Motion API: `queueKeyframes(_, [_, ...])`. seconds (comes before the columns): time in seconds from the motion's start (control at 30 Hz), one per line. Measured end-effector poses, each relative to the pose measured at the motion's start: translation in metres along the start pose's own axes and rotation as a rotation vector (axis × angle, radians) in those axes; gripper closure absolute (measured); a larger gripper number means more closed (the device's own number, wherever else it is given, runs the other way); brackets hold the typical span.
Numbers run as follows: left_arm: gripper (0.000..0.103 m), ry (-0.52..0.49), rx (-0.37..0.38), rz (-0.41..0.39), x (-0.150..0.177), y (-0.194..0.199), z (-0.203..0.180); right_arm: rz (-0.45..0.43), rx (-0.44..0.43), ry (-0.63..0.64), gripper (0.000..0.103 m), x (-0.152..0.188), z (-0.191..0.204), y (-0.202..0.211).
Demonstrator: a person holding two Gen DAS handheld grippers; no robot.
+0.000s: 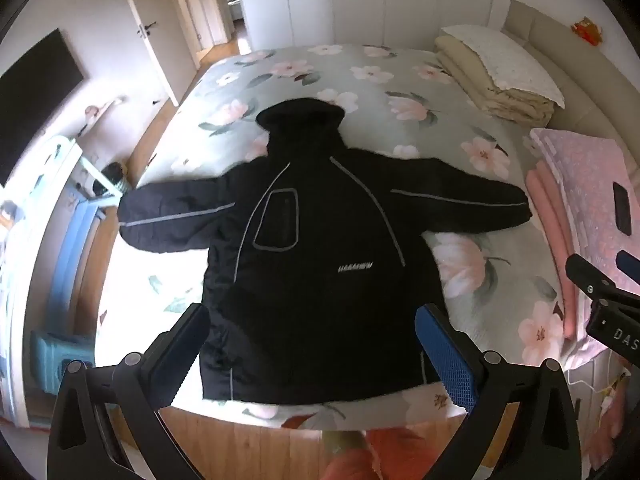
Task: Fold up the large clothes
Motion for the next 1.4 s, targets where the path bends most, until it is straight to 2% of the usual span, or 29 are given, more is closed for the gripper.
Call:
queueKeyframes(0.17, [0.001, 0.010, -0.007, -0.009, 0.025, 0.012, 0.021, -0.011, -0.002, 0.021, 0.001, 0.026, 0.022, 0.018])
queueKeyframes(0.33, [0.001, 0.017, 0.010, -0.022, 0.036, 0.020, 0.042, -0.015, -0.009, 0.021, 0.001, 0.045, 0.034, 0.031])
queueKeyframes(0.53, [0.001, -0.003, 0.019, -0.025, 0.054, 0.023, 0.035, -0.020, 0.004, 0.017, 0.001, 0.066, 0.034, 0.041])
queueKeyframes(0.77, [0.001, -0.022, 0.022, -0.042, 0.052, 0.024, 0.016, 0.005, -0.010, -0.014, 0.001, 0.068, 0.022, 0.035])
queueKeyframes(0.93, [0.001, -0.018, 0.002, -0.018, 0.034, 0.018, 0.005, 0.005, -0.021, 0.004, 0.001, 0.054, 0.017, 0.022])
queueKeyframes(1.13, [0.001, -0.017, 0.024, 0.020, -0.003, -0.002, -0.023, 0.018, -0.016, 0.003, 0.001, 0.023, -0.004, -0.002])
queueKeyframes(1.3, [0.001, -0.031, 0.046, 0.043, -0.036, -0.027, -0.054, 0.045, -0.011, -0.024, 0.001, -0.010, -0.031, -0.037])
queueKeyframes(1.4, [0.001, -0.044, 0.040, 0.092, -0.056, -0.049, -0.071, 0.071, -0.004, -0.039, 0.001, -0.025, -0.047, -0.064])
Point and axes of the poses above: each gripper's, at about its wrist camera, not at the fingertips, and y roughly against the way its jaws point, z to its left, x to its underside, the point moved 3 cm from there along -y, roughly the way its jaws point, and after that the axes turned 8 degrees about -y, right-handed, at the moved point
